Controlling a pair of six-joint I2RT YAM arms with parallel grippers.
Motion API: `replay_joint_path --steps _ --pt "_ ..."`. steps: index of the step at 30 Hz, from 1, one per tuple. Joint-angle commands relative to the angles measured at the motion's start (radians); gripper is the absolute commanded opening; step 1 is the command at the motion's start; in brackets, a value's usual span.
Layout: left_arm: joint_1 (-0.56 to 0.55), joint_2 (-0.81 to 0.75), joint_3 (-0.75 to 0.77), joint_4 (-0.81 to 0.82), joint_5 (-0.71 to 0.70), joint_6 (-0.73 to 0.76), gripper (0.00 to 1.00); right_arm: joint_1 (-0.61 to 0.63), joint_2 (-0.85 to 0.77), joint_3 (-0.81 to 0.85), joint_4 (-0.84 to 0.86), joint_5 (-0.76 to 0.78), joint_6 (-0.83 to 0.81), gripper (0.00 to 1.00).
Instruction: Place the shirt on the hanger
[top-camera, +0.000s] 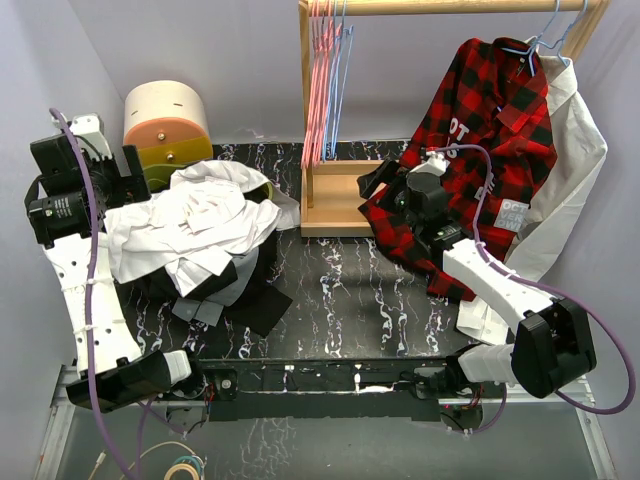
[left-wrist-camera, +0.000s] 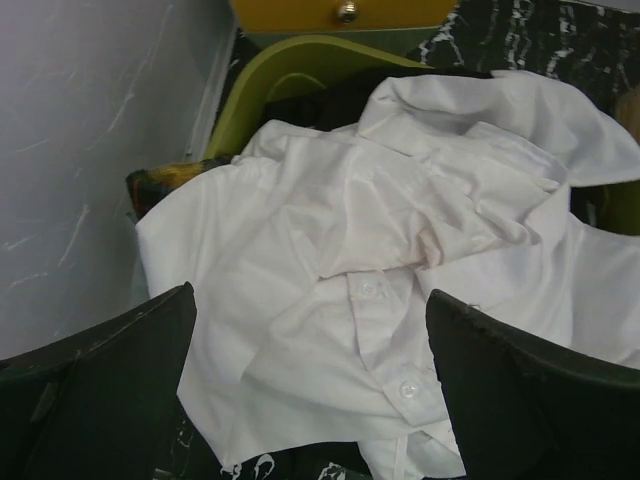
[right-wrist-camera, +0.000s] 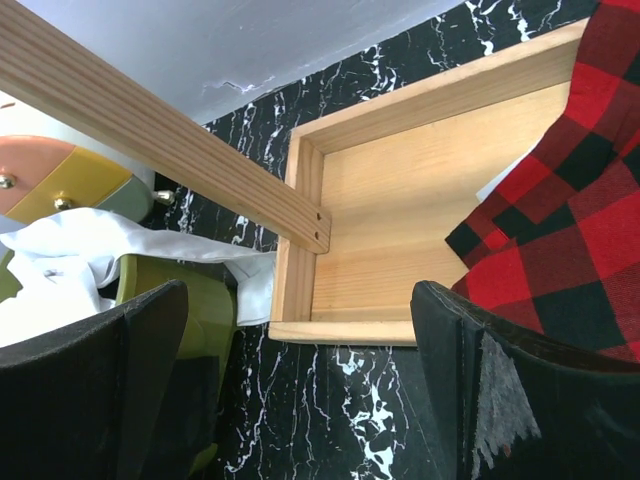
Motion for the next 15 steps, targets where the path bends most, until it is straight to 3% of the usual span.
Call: replay_joint_path --steps 1,4,7,12,15 --pt "0.001 -0.013 -0.004 0.075 -0.263 -0.092 0.97 0.003 -0.020 0.050 -0.004 0.049 -0.015 0.98" --pt "0.001 -0.024 0.022 0.041 -0.159 -0.051 0.97 0.002 -0.032 0.051 0.003 0.029 -0.013 0.98" --pt "0.001 -0.023 0.025 0.015 -0.040 -0.016 0.97 -0.012 -0.072 0.050 -0.063 0.064 0.102 0.98" --pt "0.001 -0.022 0.001 0.021 -0.021 0.004 0.97 -0.014 -0.167 -0.099 0.219 -0.203 -0.090 0.98" --pt "0.001 -0.025 -0.010 0.024 -0.006 0.005 0.97 -0.013 -0.166 -0.116 0.232 -0.251 -0.098 0.98"
